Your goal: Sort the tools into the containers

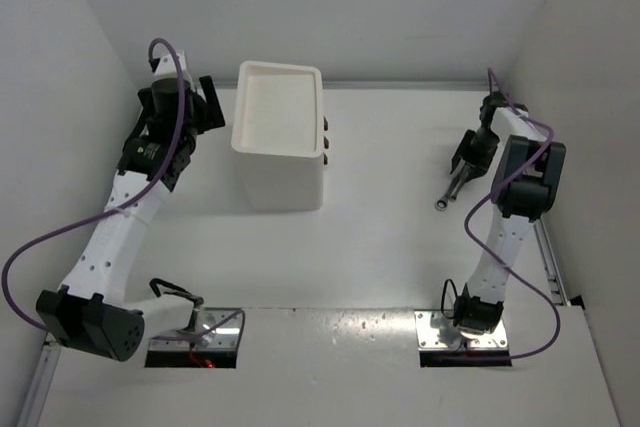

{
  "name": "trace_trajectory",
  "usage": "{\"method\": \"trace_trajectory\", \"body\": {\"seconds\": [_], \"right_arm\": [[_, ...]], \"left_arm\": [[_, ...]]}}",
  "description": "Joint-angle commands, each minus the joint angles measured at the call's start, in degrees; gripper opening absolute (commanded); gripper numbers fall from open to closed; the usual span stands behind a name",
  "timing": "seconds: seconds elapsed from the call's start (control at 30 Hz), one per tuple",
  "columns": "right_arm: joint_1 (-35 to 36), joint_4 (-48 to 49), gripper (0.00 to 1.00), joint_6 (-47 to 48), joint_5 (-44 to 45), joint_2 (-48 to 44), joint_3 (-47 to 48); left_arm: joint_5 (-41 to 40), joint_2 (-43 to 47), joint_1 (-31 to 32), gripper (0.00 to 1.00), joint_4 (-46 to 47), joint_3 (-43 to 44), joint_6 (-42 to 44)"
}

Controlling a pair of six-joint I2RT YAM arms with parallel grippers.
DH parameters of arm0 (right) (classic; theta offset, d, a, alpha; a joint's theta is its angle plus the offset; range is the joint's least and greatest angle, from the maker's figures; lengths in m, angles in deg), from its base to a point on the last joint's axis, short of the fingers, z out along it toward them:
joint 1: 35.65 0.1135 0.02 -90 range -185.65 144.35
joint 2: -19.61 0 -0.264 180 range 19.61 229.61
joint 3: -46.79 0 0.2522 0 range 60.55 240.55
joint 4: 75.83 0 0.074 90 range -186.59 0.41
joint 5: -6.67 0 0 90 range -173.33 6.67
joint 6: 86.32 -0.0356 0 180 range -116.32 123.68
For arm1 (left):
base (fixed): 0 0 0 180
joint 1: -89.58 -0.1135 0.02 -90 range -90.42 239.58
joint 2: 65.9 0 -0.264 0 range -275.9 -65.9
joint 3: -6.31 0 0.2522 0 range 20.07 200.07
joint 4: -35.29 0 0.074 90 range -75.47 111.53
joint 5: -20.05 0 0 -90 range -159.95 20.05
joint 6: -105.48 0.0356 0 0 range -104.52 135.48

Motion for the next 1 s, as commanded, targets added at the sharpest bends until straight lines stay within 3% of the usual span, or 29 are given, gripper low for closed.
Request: {"method": "trace_trajectory", "body": {"seconds": [0.0,0.23,0.97], "right_arm": [[-0.1,-0.7,0.48,-0.6,-1.5,0.7,2.1],[0.9,-0.7,0.42,-0.6,-2.6,0.7,2.7],[-0.2,-1.3,0.42,0.1,-1.3,3.6,2.7]], "left_arm": [[0.1,0.0,-1.1,0.9,2.2,-0.2,-0.6],[1.3,0.0,-1.1,0.9,2.2,-0.7,-1.1],[1.8,-1.0,-1.6,0.9,2.2,-1.2,-1.1]]}}
